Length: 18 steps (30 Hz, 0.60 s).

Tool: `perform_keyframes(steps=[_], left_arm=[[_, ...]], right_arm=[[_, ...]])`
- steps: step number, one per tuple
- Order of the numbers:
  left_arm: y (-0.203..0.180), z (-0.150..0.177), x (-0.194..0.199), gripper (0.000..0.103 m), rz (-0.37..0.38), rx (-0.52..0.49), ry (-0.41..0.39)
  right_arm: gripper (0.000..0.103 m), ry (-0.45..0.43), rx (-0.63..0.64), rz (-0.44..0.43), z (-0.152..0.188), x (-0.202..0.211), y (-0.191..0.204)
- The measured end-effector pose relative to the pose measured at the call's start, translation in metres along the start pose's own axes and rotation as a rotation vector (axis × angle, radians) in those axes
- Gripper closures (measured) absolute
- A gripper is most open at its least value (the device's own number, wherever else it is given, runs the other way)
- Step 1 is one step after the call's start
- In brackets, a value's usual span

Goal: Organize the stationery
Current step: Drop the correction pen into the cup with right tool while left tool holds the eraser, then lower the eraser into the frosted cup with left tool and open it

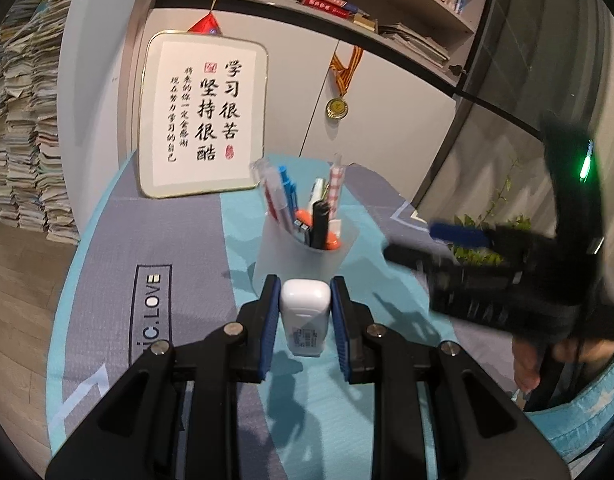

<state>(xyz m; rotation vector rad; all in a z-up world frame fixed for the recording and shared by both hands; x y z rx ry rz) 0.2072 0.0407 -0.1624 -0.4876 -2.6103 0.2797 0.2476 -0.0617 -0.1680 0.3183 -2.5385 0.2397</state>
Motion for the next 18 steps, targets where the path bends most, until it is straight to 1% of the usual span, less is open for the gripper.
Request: perform_keyframes(steps=[1, 3, 8, 11, 18], left_arm=[[-0.002, -0.002, 0.0, 0.08, 0.003, 0.0, -0.001], [-0.007, -0.008, 0.001, 0.08, 0.017, -0.003, -0.007], [-0.023, -0.028, 0.007, 0.08, 0.045, -0.028, -0.047], [-0.033, -0.039, 0.009, 0.08, 0.051, -0.046, -0.071], [-0.043, -0.057, -0.002, 0.08, 0.041, -0.055, -0.096]], right_arm=[[0.037, 0.031, 0.014, 0.043, 0.011, 0.0, -0.009], [0.037, 0.079, 0.025, 0.088, 0.028, -0.002, -0.021], [0.037, 0.174, -0.029, 0.113, 0.062, -0.004, -0.044], [0.037, 0.192, -0.038, 0.124, 0.069, -0.004, -0.051], [0.037, 0.177, -0.023, 0.138, 0.07, 0.001, -0.055]])
Point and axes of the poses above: each gripper's, at about its wrist camera, not at the fingertips, and x roughly against the way its jaws point, y to its left, z to its underside, the point moved 10 cm from there along -x, roughly the way its jaws point, and after that the axes turned 9 degrees about -y, right-handed, at the moved point
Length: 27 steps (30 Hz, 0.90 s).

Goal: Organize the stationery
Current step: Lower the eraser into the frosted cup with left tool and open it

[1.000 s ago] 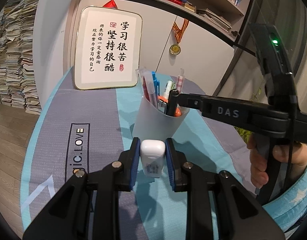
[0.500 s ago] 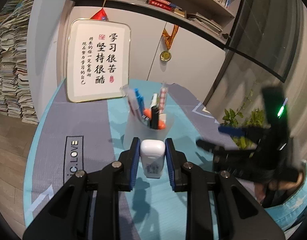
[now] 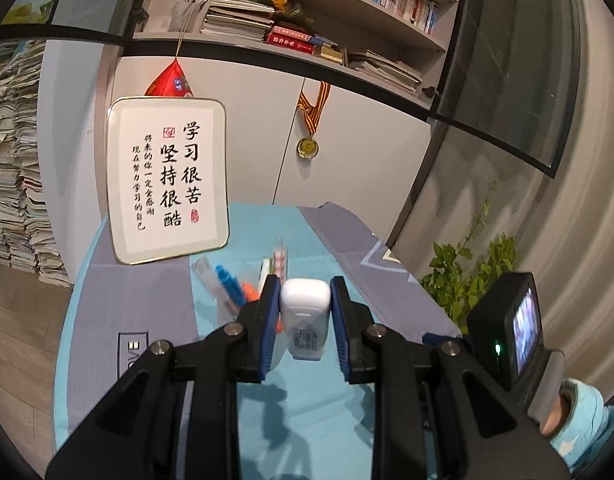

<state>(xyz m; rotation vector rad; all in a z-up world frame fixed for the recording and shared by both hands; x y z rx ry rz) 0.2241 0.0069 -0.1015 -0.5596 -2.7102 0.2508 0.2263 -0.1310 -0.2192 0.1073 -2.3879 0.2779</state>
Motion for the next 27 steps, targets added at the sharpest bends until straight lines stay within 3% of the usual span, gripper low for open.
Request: perform_keyframes(steps=[16, 27], left_arm=[[0.006, -0.013, -0.028, 0.08, -0.088, -0.015, -0.004], [0.017, -0.009, -0.053, 0.079, -0.102, 0.012, 0.059]], right_arm=[[0.037, -0.018, -0.021, -0.024, 0.005, -0.001, -0.011], [0.037, -0.008, -0.053, -0.031, 0.01, -0.003, -0.017]])
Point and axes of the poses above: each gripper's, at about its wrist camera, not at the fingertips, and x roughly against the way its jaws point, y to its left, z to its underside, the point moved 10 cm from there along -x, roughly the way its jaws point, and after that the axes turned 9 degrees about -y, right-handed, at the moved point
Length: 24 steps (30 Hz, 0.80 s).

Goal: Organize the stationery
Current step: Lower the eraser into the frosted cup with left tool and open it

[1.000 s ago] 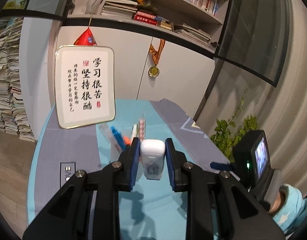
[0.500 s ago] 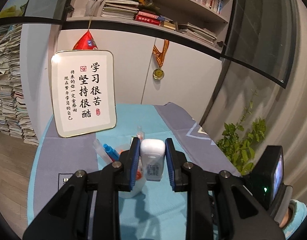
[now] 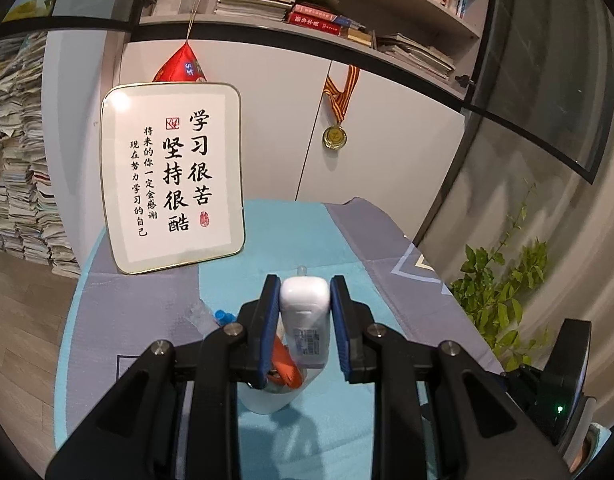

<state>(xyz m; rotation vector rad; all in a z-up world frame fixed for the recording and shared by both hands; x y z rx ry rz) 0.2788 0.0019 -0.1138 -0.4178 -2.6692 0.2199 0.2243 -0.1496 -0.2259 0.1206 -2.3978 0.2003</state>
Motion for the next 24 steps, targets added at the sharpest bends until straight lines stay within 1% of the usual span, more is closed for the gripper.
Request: perform_keyframes(steps=[6, 11, 12, 15, 21, 24], left_arm=[[0.0, -0.001, -0.001, 0.079, -0.006, -0.009, 0.027], [-0.005, 0.0, -0.014, 0.079, -0.042, -0.05, 0.051], [-0.003, 0.001, -0.018, 0.079, -0.048, -0.047, 0.064], [0.002, 0.01, -0.028, 0.079, -0.035, -0.006, 0.122], [-0.002, 0.015, -0.025, 0.079, -0.048, -0.05, 0.118], [-0.003, 0.018, -0.023, 0.079, -0.057, -0.057, 0.123]], right_arm=[[0.037, 0.003, -0.014, -0.002, 0.002, 0.001, -0.003], [0.037, 0.007, -0.017, -0.017, 0.003, 0.001, 0.001], [0.037, 0.007, -0.015, -0.02, 0.004, 0.001, 0.002], [0.037, 0.002, -0.011, -0.023, 0.004, 0.004, 0.002], [0.037, 0.005, -0.036, -0.01, 0.004, 0.003, -0.006], [0.037, 0.002, -0.032, -0.018, 0.003, 0.003, -0.004]])
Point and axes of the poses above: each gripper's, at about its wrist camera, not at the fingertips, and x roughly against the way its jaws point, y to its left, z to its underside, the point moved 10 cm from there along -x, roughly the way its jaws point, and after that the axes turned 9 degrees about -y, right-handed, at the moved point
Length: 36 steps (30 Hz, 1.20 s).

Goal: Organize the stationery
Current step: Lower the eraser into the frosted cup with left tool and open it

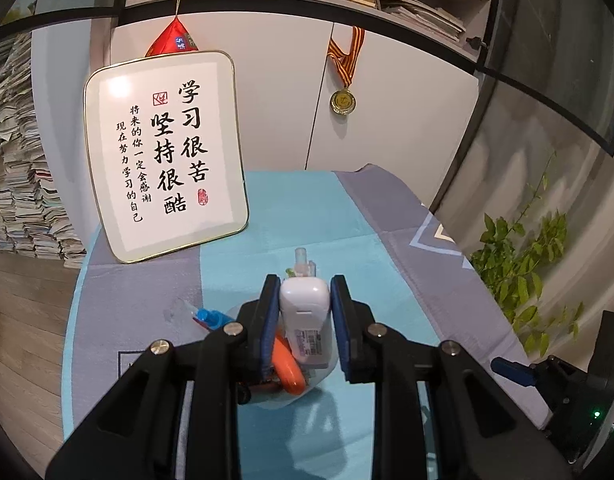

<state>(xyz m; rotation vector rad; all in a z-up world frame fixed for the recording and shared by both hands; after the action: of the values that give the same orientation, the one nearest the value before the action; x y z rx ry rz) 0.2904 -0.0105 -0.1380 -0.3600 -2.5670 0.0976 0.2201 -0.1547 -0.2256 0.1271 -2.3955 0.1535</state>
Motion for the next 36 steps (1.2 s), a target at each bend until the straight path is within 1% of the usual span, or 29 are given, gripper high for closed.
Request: perform_keyframes(steps=[2, 4, 6, 8, 10, 12, 16, 25, 29, 36], left_arm=[[-0.004, 0.003, 0.006, 0.079, 0.013, 0.008, 0.017], [-0.01, 0.005, 0.008, 0.079, 0.027, -0.012, 0.023], [-0.009, 0.007, 0.003, 0.079, -0.006, -0.051, 0.027], [-0.002, 0.012, -0.006, 0.079, -0.022, -0.022, 0.057], [0.0, 0.015, -0.007, 0.079, -0.016, -0.008, 0.064], [-0.005, 0.016, -0.006, 0.079, -0.006, -0.023, 0.061], [-0.008, 0.018, -0.006, 0.079, -0.015, -0.055, 0.054], [-0.008, 0.017, -0.002, 0.078, -0.003, -0.026, 0.054], [-0.008, 0.013, 0.002, 0.072, -0.006, -0.02, 0.036], [0.0, 0.006, 0.013, 0.072, -0.018, -0.001, -0.001]], right_arm=[[0.037, 0.001, 0.006, -0.001, 0.0, 0.0, 0.001], [0.037, 0.005, 0.007, 0.002, 0.001, -0.001, 0.001], [0.037, 0.011, 0.001, 0.006, 0.003, -0.002, 0.0], [0.037, 0.012, -0.001, 0.007, 0.003, -0.001, 0.001], [0.037, 0.009, 0.005, 0.0, 0.003, -0.001, 0.001], [0.037, 0.012, 0.009, 0.002, 0.004, -0.002, 0.002], [0.037, 0.015, 0.004, 0.004, 0.005, -0.003, 0.002], [0.037, 0.017, 0.008, 0.001, 0.007, -0.002, 0.004], [0.037, 0.017, 0.007, -0.001, 0.007, -0.001, 0.005], [0.037, 0.019, 0.008, -0.001, 0.008, -0.002, 0.005]])
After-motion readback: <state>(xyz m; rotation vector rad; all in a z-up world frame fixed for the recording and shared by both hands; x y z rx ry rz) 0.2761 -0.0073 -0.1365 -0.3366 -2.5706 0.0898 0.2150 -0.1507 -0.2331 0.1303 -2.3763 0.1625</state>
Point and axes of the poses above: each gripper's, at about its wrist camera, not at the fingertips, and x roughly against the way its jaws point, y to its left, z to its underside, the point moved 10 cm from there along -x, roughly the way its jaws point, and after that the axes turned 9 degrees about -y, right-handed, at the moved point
